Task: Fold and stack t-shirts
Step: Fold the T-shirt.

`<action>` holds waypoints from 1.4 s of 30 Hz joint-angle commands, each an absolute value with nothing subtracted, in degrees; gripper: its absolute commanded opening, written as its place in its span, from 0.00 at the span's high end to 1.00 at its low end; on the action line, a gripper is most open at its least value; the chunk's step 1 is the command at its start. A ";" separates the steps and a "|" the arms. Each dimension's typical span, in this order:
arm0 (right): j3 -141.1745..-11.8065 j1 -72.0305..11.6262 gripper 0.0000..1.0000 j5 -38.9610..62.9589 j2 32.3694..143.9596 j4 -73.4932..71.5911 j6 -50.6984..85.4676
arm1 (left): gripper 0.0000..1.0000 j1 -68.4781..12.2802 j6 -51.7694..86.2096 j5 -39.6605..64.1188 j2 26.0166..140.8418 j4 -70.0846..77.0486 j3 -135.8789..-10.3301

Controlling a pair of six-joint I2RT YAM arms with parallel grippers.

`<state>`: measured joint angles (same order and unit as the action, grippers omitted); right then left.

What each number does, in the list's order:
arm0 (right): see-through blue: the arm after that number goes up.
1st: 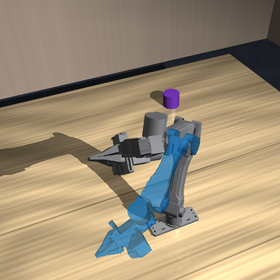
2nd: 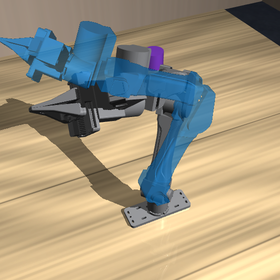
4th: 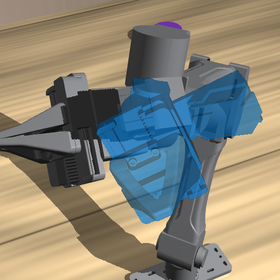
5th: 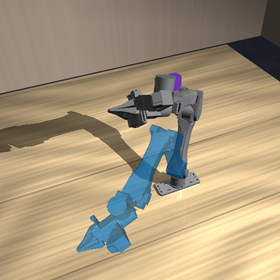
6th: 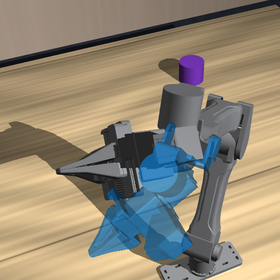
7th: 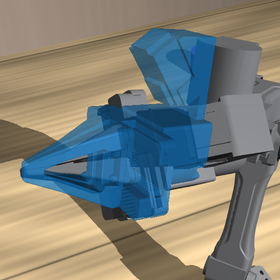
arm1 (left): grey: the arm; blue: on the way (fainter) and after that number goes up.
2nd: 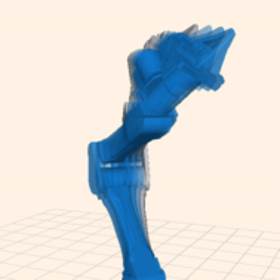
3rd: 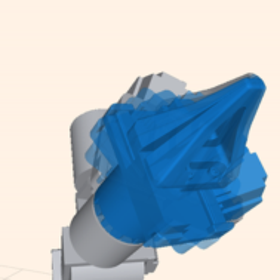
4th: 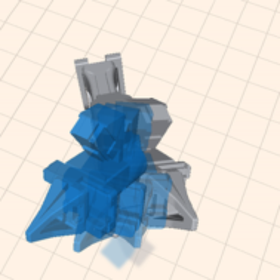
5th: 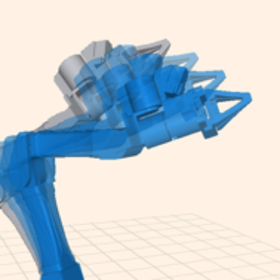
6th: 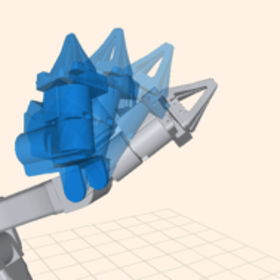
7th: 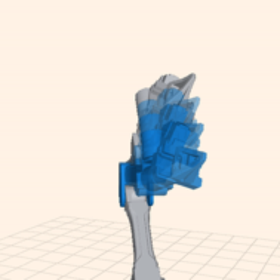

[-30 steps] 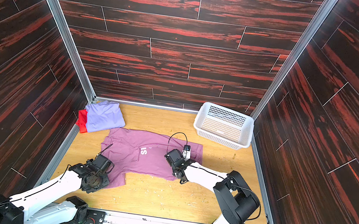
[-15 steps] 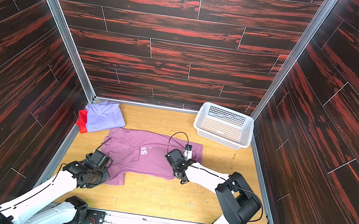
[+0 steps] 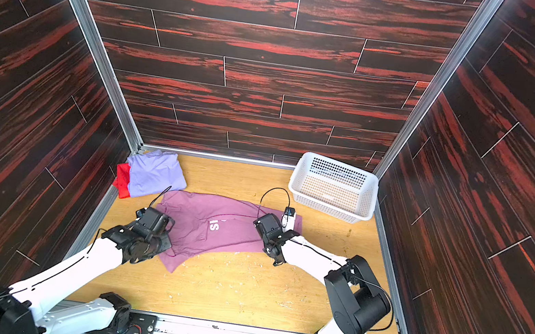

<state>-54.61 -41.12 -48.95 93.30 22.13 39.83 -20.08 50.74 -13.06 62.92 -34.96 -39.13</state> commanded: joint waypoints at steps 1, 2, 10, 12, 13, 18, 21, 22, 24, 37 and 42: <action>-56.74 -39.77 1.00 -50.98 95.39 20.73 36.96 | 1.00 -19.45 47.83 -13.65 65.20 -30.77 -41.62; -57.16 -39.36 1.00 -50.97 95.75 20.37 36.46 | 1.00 -19.22 47.46 -13.54 65.74 -30.23 -42.02; -59.96 -38.24 1.00 -50.80 99.15 19.16 34.32 | 1.00 -16.52 45.63 -13.18 66.47 -29.33 -43.48; -60.51 -38.15 1.00 -50.78 99.74 18.73 33.93 | 1.00 -15.64 45.10 -13.20 66.21 -29.56 -43.77; -60.74 -38.07 1.00 -50.73 100.06 18.53 33.71 | 1.00 -15.35 44.85 -13.18 65.98 -29.54 -43.77; -62.04 -37.79 1.00 -50.12 101.18 17.89 32.58 | 1.00 -14.17 43.86 -13.71 65.61 -28.85 -44.10; -62.83 -37.66 1.00 -50.05 101.81 17.92 32.17 | 1.00 -13.86 43.28 -13.80 65.98 -27.77 -44.80; -63.01 -37.62 1.00 -50.05 101.94 18.00 32.09 | 1.00 -13.72 43.10 -13.80 66.17 -27.18 -44.97; -63.19 -37.42 1.00 -50.05 101.82 17.97 31.91 | 1.00 -13.54 42.94 -13.80 67.16 -25.57 -45.61; -62.31 -34.24 1.00 -49.67 101.69 16.38 30.49 | 1.00 -13.35 40.18 -13.07 75.78 -21.62 -51.14; -63.01 -32.58 1.00 -49.01 102.74 14.76 29.05 | 1.00 -12.84 39.22 -13.60 77.71 -21.45 -52.72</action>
